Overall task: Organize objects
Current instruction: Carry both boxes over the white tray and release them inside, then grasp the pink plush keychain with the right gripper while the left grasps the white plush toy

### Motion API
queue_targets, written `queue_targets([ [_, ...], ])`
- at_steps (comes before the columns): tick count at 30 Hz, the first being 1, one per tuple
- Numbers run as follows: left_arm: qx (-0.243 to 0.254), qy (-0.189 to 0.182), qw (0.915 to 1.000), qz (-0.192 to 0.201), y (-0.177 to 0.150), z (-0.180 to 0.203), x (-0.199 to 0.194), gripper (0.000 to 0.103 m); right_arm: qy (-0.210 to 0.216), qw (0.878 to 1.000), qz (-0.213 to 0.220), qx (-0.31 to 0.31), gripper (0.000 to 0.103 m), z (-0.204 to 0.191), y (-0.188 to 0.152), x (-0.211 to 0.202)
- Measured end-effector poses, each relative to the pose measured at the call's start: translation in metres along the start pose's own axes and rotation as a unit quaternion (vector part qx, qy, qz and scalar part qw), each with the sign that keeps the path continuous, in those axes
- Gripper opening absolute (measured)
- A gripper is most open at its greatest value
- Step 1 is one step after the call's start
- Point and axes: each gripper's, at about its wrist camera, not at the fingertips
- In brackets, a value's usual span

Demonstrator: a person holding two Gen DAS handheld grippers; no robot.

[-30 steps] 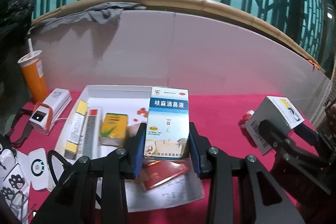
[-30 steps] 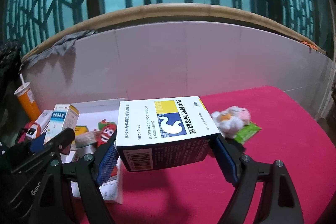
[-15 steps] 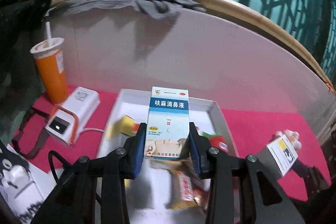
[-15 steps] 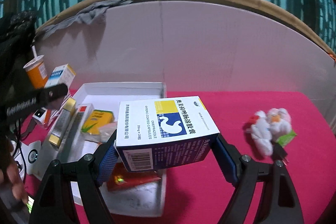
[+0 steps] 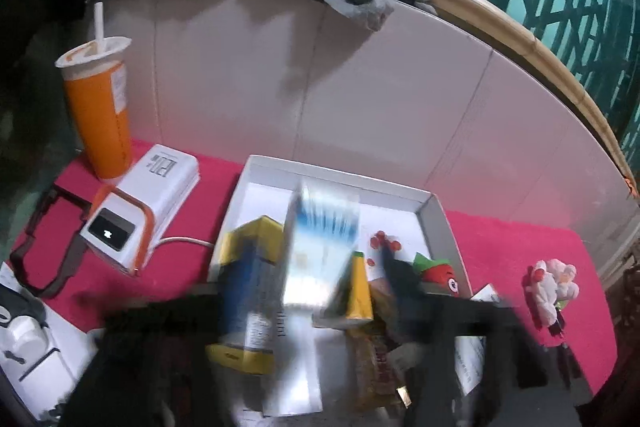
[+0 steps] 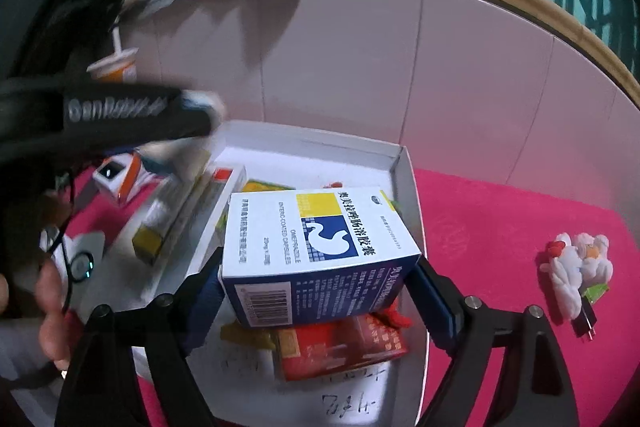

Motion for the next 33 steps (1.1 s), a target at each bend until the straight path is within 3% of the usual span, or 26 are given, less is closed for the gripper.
queue_targets([
  [1,0.003,0.004,0.9999,0.012,-0.001,0.003,-0.003,0.103,-0.001,1.000,0.004,-0.002,0.091,0.000,-0.001,-0.002],
  [6,-0.003,0.015,0.9993,0.033,0.004,0.009,-0.015,0.103,-0.010,0.999,0.029,0.007,0.102,0.017,-0.002,-0.021],
  [11,0.007,0.011,0.9989,0.046,0.008,0.023,-0.029,0.103,-0.029,0.998,0.038,0.043,0.103,0.042,0.002,-0.032],
  [15,0.025,-0.012,0.9984,0.050,0.005,0.048,-0.035,0.103,-0.048,0.996,0.040,0.070,0.103,0.069,0.000,-0.037],
  [19,0.053,-0.040,0.9970,0.039,-0.002,0.084,-0.034,0.103,-0.076,0.991,0.042,0.101,0.103,0.112,-0.007,-0.048],
  [25,0.110,-0.080,0.9906,0.014,-0.018,0.149,-0.022,0.103,-0.139,0.975,0.049,0.165,0.103,0.205,-0.020,-0.068],
  [28,0.152,-0.107,0.9826,-0.004,-0.026,0.189,-0.013,0.103,-0.178,0.961,0.056,0.205,0.103,0.263,-0.025,-0.081],
  [33,0.194,-0.155,0.9673,-0.050,-0.029,0.260,0.021,0.103,-0.205,0.940,0.043,0.267,0.103,0.337,-0.032,-0.083],
])
Point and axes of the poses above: each gripper's, at about its wrist camera, not at the fingertips, and x roughly the way its jaws point, z to its right, y to its top, and after that the axes turned 10 degrees about x, right-handed
